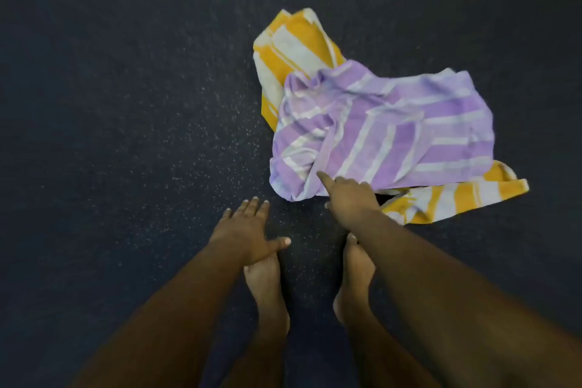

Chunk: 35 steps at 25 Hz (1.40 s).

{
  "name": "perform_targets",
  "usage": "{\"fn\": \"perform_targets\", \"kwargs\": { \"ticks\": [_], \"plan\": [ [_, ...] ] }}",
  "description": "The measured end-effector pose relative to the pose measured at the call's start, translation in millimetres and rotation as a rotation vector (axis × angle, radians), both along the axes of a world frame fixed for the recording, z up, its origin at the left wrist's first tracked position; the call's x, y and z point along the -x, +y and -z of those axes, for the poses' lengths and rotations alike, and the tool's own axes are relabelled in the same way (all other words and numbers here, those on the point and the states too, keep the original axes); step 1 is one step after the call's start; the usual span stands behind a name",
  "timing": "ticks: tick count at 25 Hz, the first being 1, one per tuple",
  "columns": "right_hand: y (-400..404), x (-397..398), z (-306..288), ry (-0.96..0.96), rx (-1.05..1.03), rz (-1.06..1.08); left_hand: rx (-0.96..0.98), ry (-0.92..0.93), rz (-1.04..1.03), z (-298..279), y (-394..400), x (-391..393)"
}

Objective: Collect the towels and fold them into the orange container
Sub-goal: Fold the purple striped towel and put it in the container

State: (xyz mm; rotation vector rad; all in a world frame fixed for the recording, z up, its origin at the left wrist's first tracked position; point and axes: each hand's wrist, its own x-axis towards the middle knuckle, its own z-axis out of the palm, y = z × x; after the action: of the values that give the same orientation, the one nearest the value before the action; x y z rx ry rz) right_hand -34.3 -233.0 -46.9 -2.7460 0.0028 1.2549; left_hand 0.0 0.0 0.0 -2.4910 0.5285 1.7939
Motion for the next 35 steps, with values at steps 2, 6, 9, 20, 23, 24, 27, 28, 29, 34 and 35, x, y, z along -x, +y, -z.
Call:
{"fn": "perform_targets", "kwargs": {
  "ticks": [2, 6, 9, 20, 23, 24, 27, 28, 29, 34, 35],
  "plan": [
    [-2.2, -15.4, 34.7, -0.080, 0.069, -0.075, -0.025, 0.012, 0.007, 31.5, 3.4, -3.4],
    [-3.1, -33.4, 69.4, -0.084, 0.191, -0.124, -0.062, 0.028, -0.010, 63.7, 10.4, -6.7],
    [-9.0, -29.6, 49.7, -0.070, 0.199, -0.112, -0.064, 0.009, -0.028, 44.2, 8.6, -10.0],
    [-55.2, -30.7, -349.3, -0.098, -0.081, 0.361, -0.018, -0.131, -0.054, -340.1, -62.1, -55.5],
    [-80.4, -44.1, -489.7, -0.198, -0.091, 0.448, 0.046, -0.292, -0.073, -483.3, -92.7, -63.7],
    [-88.5, -51.2, -529.2, -0.252, -0.093, 0.473, 0.084, -0.345, -0.081, -520.2, -101.9, -68.0],
    [-116.9, -79.6, -622.1, -0.386, -0.074, 0.495, 0.163, -0.474, -0.048, -595.8, -123.6, -91.4],
    [-128.4, -90.5, -647.8, -0.441, -0.060, 0.479, 0.183, -0.516, -0.025, -616.7, -130.1, -104.8],
    [-138.7, -102.3, -665.8, -0.486, -0.049, 0.472, 0.193, -0.548, -0.008, -630.7, -135.1, -120.5],
    [-190.9, -196.7, -734.6, -0.689, -0.002, 0.573, 0.245, -0.717, 0.036, -687.4, -169.7, -242.1],
    [-198.2, -216.7, -744.6, -0.712, 0.008, 0.589, 0.256, -0.743, 0.059, -696.1, -178.3, -266.7]
  ]
}}
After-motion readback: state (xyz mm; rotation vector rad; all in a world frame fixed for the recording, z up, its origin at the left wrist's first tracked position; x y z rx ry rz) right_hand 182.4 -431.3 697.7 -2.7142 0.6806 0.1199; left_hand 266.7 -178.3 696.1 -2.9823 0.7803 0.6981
